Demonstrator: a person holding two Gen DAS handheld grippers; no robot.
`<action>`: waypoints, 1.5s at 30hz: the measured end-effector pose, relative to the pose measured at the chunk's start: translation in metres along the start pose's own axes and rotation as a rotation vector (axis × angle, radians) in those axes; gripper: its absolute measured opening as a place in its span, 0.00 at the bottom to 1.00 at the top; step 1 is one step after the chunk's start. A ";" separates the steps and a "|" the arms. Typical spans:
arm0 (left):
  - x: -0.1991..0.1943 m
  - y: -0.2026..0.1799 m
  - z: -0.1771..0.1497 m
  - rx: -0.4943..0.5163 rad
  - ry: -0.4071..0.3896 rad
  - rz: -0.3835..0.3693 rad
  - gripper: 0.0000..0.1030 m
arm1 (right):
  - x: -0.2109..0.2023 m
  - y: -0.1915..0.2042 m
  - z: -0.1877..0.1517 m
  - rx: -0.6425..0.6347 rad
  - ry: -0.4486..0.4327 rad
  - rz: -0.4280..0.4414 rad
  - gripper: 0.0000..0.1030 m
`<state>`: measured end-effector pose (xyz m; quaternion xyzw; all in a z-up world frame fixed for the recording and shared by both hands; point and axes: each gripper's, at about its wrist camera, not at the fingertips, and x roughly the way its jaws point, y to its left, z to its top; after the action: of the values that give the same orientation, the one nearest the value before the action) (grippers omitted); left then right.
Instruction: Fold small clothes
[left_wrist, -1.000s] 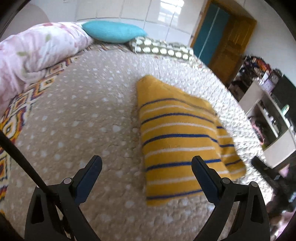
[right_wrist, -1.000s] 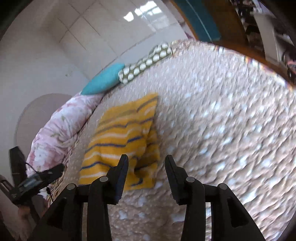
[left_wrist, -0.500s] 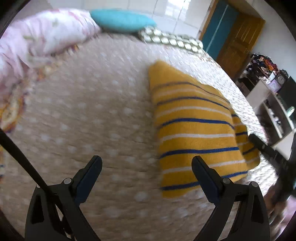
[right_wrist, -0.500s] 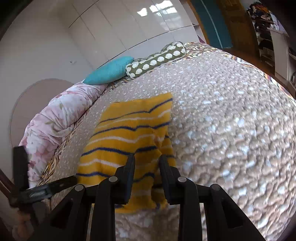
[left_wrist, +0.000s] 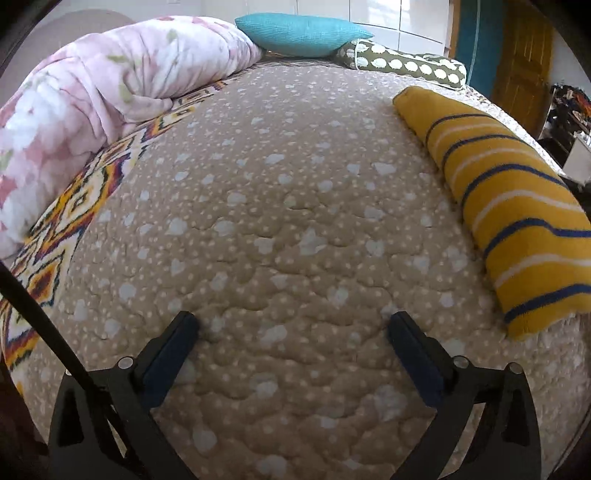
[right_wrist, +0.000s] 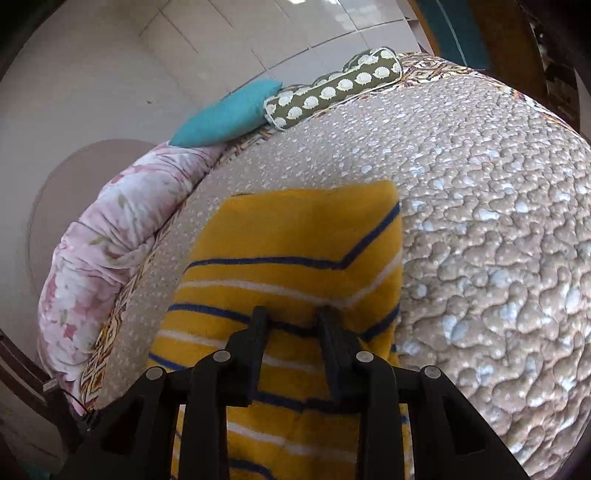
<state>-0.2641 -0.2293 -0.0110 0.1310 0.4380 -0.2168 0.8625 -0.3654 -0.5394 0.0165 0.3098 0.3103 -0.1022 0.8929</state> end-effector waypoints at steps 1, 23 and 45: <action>0.000 0.001 0.000 -0.003 -0.005 -0.007 1.00 | -0.004 0.002 -0.005 -0.034 -0.008 -0.024 0.30; -0.006 -0.004 -0.008 0.006 -0.061 -0.006 1.00 | 0.058 0.072 -0.029 0.113 0.331 0.323 0.22; -0.007 -0.004 -0.008 0.010 -0.065 0.000 1.00 | -0.092 0.002 -0.059 -0.004 0.006 0.067 0.42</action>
<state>-0.2751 -0.2274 -0.0098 0.1279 0.4088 -0.2231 0.8756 -0.4659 -0.5028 0.0382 0.3185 0.3025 -0.0707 0.8956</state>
